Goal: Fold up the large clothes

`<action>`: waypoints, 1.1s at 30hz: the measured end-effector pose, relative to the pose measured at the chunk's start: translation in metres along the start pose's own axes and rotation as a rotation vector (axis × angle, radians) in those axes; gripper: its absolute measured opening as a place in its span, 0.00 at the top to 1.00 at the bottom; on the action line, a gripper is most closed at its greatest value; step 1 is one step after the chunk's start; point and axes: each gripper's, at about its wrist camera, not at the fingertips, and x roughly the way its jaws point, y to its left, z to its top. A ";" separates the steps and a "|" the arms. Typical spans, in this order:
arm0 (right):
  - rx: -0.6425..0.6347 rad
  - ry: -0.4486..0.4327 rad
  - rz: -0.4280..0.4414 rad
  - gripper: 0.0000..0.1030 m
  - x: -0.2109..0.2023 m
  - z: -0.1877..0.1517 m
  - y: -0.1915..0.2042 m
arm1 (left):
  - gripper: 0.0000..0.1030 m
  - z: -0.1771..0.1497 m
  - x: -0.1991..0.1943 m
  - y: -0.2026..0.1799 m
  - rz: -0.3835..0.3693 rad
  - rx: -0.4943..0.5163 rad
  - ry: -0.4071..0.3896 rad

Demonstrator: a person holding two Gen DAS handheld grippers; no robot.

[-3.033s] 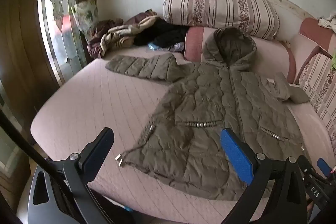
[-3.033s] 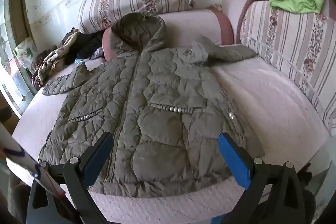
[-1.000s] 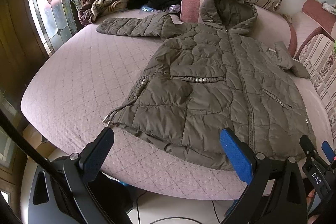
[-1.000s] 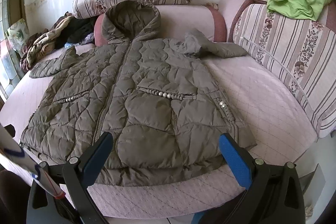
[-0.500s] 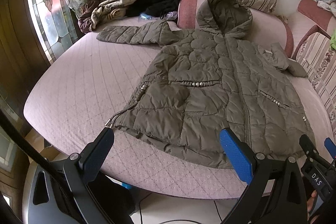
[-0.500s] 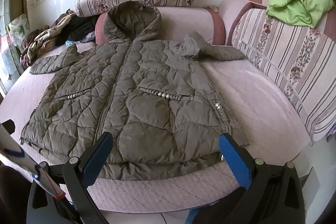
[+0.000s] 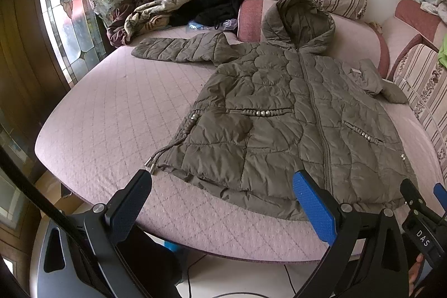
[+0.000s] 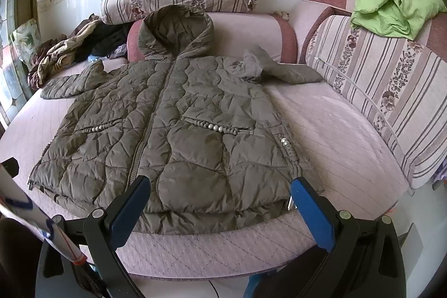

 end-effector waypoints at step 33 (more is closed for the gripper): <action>-0.126 0.019 -0.123 0.00 -0.009 -0.002 0.017 | 0.02 -0.002 -0.005 0.002 -0.032 0.003 0.010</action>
